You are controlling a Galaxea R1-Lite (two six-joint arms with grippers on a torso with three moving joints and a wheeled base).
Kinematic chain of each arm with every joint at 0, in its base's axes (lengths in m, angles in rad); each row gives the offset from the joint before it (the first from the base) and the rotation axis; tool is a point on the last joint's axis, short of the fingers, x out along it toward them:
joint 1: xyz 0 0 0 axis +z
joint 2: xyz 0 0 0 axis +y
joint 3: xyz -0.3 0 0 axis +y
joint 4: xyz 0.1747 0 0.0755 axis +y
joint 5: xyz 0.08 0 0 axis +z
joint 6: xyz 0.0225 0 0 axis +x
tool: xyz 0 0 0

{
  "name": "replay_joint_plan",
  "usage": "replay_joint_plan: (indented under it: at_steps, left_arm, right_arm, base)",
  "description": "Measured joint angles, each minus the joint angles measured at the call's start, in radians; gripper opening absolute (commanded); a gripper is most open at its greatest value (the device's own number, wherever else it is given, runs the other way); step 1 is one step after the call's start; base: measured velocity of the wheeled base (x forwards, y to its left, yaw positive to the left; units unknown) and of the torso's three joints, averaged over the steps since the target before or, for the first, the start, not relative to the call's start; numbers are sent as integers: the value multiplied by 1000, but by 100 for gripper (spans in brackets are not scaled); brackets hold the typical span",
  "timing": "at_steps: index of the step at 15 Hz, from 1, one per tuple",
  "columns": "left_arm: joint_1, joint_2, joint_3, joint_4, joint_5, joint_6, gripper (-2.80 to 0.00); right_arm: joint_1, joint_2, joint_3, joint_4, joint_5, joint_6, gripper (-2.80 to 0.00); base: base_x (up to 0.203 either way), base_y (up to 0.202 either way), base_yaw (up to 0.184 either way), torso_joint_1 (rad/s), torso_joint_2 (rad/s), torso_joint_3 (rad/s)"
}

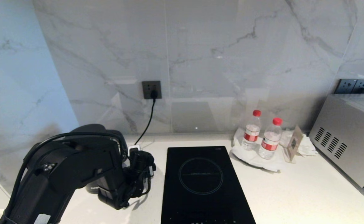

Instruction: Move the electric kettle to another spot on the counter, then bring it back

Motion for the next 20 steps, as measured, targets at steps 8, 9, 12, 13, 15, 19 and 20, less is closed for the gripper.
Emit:
replay_joint_plan:
  at_steps: [8, 9, 12, 13, 15, 19, 20]
  left_arm:
    - [1, -5, -60, 154, 2, 1, 0]
    - [1, -6, -67, 175, 3, 1, 0]
    - [0, -12, -74, 214, -3, 1, 0]
    - [-3, -15, -69, 215, -5, -1, 0]
    - [-7, -19, -64, 214, -6, -2, 0]
    - [-21, -31, -14, 176, -5, -30, 0]
    - [-33, -43, 23, 132, -11, -44, 0]
  right_arm:
    - [0, 0, 0, 0, 0, 1, -280]
    - [0, 0, 0, 0, 0, 1, -280]
    - [0, 0, 0, 1, 0, 0, -280]
    - [0, 0, 0, 0, 0, 0, -280]
    - [0, 0, 0, 0, 0, 0, -280]
    - [0, 0, 0, 0, 0, 0, -280]
    - [0, 0, 0, 0, 0, 1, -280]
  base:
    - [0, 0, 0, 0, 0, 0]
    - [0, 0, 0, 0, 0, 0]
    - [0, 0, 0, 0, 0, 0]
    - [0, 0, 0, 0, 0, 0]
    - [0, 0, 0, 0, 0, 0]
    - [0, 0, 0, 0, 0, 0]
    - [0, 0, 0, 0, 0, 0]
